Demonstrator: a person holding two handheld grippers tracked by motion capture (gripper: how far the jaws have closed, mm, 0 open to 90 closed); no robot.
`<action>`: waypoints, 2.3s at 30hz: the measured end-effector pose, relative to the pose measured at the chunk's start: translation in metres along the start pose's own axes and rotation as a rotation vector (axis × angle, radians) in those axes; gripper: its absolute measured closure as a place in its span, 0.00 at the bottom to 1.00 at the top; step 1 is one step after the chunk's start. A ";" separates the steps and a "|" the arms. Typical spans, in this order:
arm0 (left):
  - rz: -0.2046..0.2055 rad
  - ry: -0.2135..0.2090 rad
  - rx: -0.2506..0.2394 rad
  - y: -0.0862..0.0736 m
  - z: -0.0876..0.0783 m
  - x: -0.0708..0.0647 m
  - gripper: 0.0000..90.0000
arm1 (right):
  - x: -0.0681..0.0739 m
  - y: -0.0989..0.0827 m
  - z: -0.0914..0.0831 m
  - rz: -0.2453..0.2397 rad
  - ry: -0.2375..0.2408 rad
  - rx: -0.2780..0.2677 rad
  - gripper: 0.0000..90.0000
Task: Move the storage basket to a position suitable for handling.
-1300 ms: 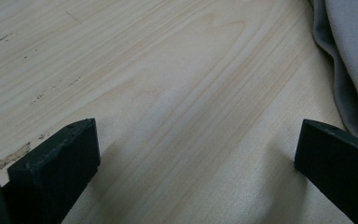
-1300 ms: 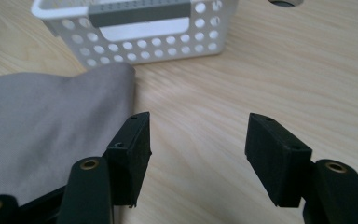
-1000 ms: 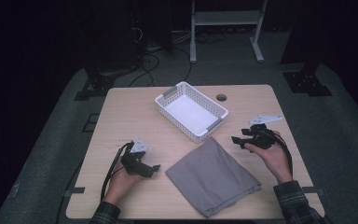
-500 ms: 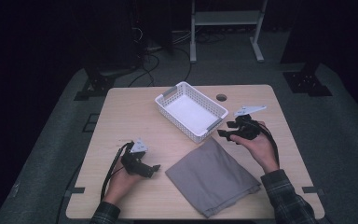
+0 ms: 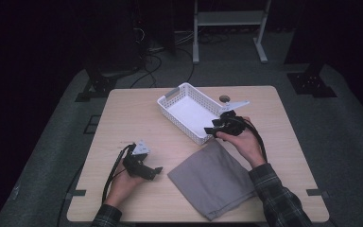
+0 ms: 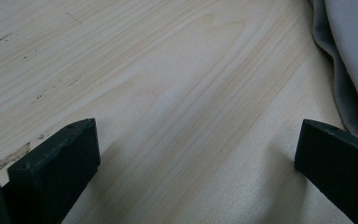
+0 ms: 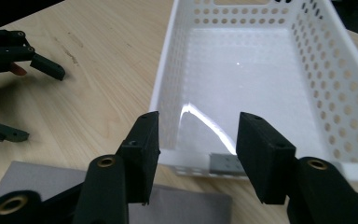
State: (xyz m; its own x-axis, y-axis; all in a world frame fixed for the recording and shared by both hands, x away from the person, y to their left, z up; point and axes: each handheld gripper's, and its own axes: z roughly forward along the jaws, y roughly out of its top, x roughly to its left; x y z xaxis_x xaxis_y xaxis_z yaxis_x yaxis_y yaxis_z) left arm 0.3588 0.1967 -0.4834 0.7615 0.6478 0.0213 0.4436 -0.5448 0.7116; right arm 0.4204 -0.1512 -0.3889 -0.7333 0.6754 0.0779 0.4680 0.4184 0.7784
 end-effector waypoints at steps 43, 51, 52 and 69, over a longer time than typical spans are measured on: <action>-0.002 -0.001 0.000 0.000 0.000 0.000 0.00 | 0.007 0.026 0.056 -0.019 -0.024 0.092 0.93; -0.003 0.000 -0.003 0.000 0.000 0.000 0.00 | -0.002 0.027 0.041 -0.026 -0.040 0.075 0.94; -0.003 0.000 -0.004 0.000 0.000 0.000 0.00 | -0.004 0.027 0.037 -0.025 -0.046 0.074 0.94; -0.004 0.001 -0.006 0.000 0.000 0.000 0.00 | -0.026 0.009 0.001 0.011 -0.076 0.058 0.94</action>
State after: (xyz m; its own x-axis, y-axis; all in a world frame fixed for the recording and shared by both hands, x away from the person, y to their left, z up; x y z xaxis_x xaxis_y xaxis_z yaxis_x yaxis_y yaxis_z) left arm 0.3587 0.1964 -0.4838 0.7593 0.6504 0.0197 0.4434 -0.5393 0.7159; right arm 0.4439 -0.1640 -0.3841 -0.6898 0.7231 0.0371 0.5051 0.4439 0.7402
